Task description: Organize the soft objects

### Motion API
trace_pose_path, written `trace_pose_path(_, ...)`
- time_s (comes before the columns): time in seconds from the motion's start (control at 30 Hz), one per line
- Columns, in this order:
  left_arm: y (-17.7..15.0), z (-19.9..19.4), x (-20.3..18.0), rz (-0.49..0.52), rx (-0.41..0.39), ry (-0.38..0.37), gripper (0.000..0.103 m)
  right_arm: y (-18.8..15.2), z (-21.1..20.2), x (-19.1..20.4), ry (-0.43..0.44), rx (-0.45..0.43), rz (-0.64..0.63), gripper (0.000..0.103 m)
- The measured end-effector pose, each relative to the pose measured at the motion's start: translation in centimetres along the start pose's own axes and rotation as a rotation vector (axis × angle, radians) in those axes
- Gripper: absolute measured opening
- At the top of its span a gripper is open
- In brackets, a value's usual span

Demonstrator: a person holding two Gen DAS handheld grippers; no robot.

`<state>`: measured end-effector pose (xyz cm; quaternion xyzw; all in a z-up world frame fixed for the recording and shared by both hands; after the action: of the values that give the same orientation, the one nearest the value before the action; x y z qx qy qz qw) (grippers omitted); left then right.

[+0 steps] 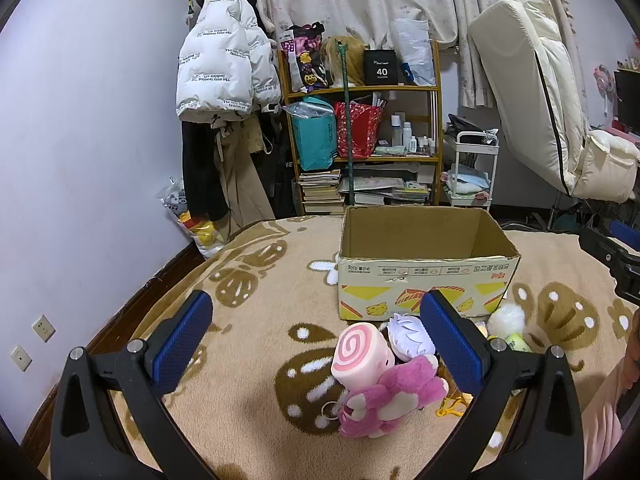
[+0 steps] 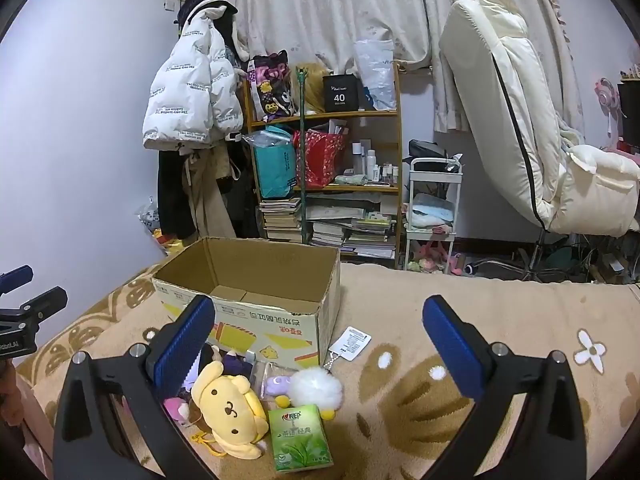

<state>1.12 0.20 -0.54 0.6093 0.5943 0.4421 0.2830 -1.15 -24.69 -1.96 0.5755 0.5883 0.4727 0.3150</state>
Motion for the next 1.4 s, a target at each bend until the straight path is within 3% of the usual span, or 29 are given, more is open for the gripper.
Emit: trace_pose_path(1.4,0.00,0.01,-0.09,0.008,0.002,0.005,0.102,-0.16,0.37,0.44,-0.002,0.008,-0.009,0.103)
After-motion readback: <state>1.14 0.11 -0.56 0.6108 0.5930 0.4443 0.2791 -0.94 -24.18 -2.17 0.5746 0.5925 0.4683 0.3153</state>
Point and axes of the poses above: each gripper's, at about its wrist camera, not at the fingertips, and z roughly the way its jaws point, x to its left, y to its top, the point moved 1 cm from there along z, roughly the way its jaws point, and after that the axes turned 11 degrees about y, right-handed, at the moved point
